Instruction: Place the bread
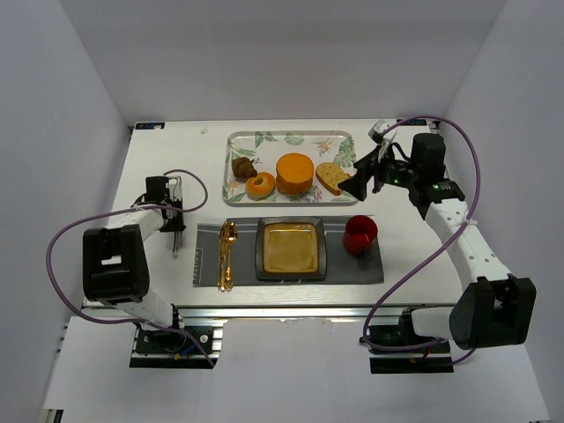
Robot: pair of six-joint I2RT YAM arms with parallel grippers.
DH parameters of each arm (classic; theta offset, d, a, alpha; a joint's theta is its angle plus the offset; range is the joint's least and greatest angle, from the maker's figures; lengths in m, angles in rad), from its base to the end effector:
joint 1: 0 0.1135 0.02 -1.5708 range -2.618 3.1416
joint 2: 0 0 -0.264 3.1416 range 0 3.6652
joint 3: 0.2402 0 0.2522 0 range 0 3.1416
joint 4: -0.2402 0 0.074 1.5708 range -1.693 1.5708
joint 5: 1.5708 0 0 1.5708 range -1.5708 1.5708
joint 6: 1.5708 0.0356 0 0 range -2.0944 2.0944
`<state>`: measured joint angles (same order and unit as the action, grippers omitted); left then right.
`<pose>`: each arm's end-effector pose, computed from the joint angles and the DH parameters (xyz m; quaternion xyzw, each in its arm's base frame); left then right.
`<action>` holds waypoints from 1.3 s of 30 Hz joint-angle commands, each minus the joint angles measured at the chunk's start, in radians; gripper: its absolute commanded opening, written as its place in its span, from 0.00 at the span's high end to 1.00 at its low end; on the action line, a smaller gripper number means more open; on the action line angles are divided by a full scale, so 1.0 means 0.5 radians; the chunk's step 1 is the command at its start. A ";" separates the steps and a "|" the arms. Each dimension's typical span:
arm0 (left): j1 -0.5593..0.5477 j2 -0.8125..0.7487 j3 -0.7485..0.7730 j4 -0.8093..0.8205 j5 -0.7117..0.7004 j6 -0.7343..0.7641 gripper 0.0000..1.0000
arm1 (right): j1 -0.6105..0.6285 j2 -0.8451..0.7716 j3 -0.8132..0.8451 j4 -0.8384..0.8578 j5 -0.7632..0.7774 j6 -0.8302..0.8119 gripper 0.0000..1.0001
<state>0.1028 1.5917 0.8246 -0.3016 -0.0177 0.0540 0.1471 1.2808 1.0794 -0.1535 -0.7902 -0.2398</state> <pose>0.2946 0.0310 0.1546 -0.0258 0.9683 0.0280 0.2470 0.2826 0.0674 0.3418 -0.3614 0.7012 0.2912 0.5413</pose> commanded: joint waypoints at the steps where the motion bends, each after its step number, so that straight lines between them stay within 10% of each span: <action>1: 0.000 -0.194 0.041 -0.068 0.032 -0.080 0.79 | -0.024 -0.021 0.075 0.068 -0.055 0.019 0.11; 7: -0.034 -0.434 0.314 -0.200 0.434 -0.356 0.90 | -0.033 -0.043 0.035 0.104 -0.058 0.062 0.11; 14: -0.205 -0.490 0.348 -0.296 1.007 -0.721 0.60 | -0.036 -0.052 -0.005 0.135 -0.073 0.099 0.11; 39: -0.426 -0.376 0.446 -0.474 0.931 -0.991 0.45 | -0.064 -0.129 -0.134 0.169 -0.122 0.118 0.11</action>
<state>-0.0978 1.3911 1.0039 -0.5610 0.4557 -0.4202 0.1234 1.2476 1.0161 -0.1017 -0.8246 -0.1864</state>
